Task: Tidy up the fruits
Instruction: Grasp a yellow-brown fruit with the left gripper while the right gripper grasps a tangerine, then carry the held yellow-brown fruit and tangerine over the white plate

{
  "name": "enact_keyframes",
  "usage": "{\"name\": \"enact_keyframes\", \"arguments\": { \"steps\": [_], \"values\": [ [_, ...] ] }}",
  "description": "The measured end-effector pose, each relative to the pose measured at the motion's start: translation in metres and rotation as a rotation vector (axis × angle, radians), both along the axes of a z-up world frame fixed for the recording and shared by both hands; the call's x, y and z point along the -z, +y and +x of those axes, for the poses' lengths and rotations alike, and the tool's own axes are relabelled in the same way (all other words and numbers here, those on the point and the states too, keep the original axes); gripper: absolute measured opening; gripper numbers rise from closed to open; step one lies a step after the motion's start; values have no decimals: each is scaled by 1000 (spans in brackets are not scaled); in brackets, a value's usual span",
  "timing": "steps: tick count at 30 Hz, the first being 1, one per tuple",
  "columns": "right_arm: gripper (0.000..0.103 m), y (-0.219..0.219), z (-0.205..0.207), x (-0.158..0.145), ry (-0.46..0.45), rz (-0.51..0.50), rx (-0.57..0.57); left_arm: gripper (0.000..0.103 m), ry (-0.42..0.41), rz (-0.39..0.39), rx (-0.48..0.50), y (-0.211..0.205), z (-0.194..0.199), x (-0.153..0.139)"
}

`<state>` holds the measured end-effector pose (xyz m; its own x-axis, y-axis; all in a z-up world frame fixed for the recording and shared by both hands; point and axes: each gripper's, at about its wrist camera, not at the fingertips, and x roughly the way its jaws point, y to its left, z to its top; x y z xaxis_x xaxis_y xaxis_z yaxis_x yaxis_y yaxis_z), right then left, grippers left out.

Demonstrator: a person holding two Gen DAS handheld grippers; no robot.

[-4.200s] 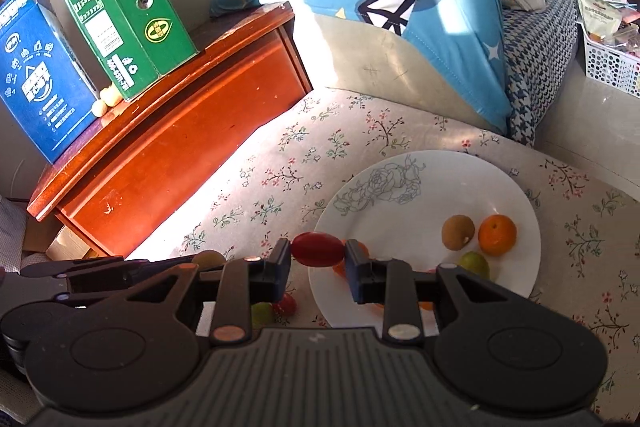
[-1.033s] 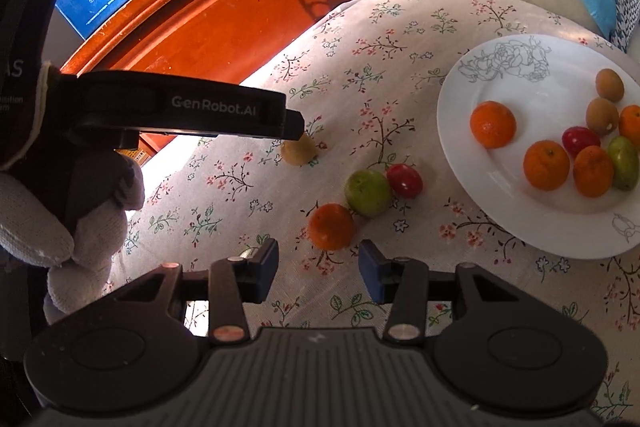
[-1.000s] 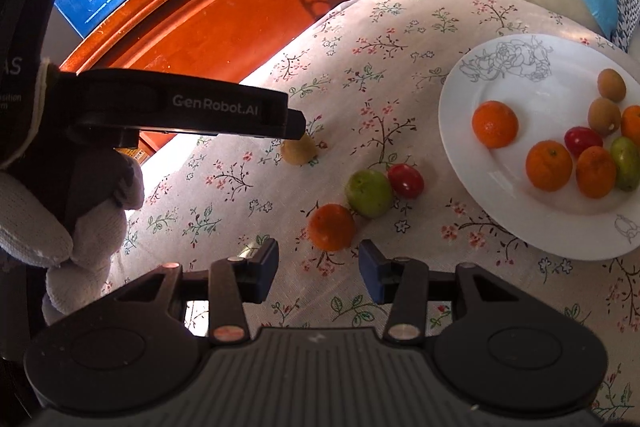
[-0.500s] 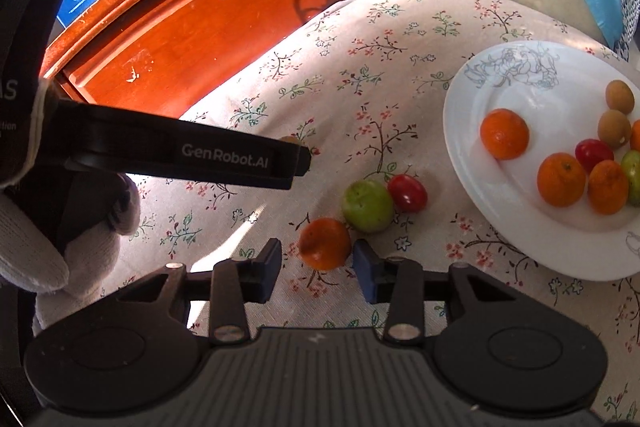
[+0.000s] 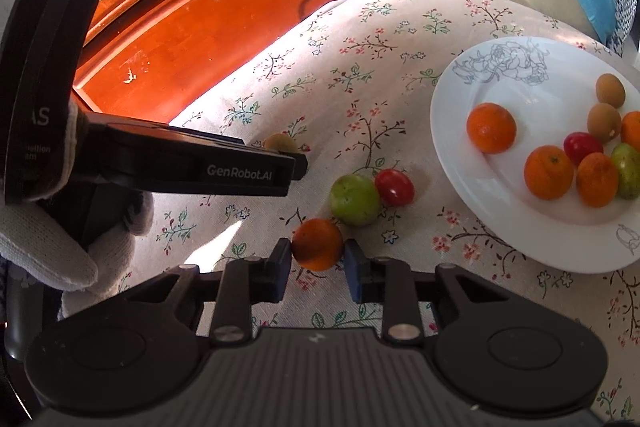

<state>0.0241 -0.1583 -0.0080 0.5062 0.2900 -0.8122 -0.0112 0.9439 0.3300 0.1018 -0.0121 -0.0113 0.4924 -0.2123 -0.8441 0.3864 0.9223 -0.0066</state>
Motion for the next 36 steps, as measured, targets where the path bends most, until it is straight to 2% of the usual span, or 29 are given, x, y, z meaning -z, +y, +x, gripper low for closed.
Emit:
{"name": "enact_keyframes", "arguments": {
  "steps": [5,7,10,28,36],
  "values": [
    [28,-2,-3,-1,4,3,0,44,-15,3,5,-2,-1,0],
    [28,-2,-3,-1,5,4,2,34,-18,-3,12,-3,-2,0],
    [28,-3,-4,-1,9,7,3,25,-24,-13,23,-6,-5,-2],
    [28,-12,-12,-13,5,45,-4,25,-38,-67,-39,-2,-14,-21],
    [28,-35,-14,-38,-62,68,52,25,-79,-110,-50,-9,-12,-39]
  ]
}}
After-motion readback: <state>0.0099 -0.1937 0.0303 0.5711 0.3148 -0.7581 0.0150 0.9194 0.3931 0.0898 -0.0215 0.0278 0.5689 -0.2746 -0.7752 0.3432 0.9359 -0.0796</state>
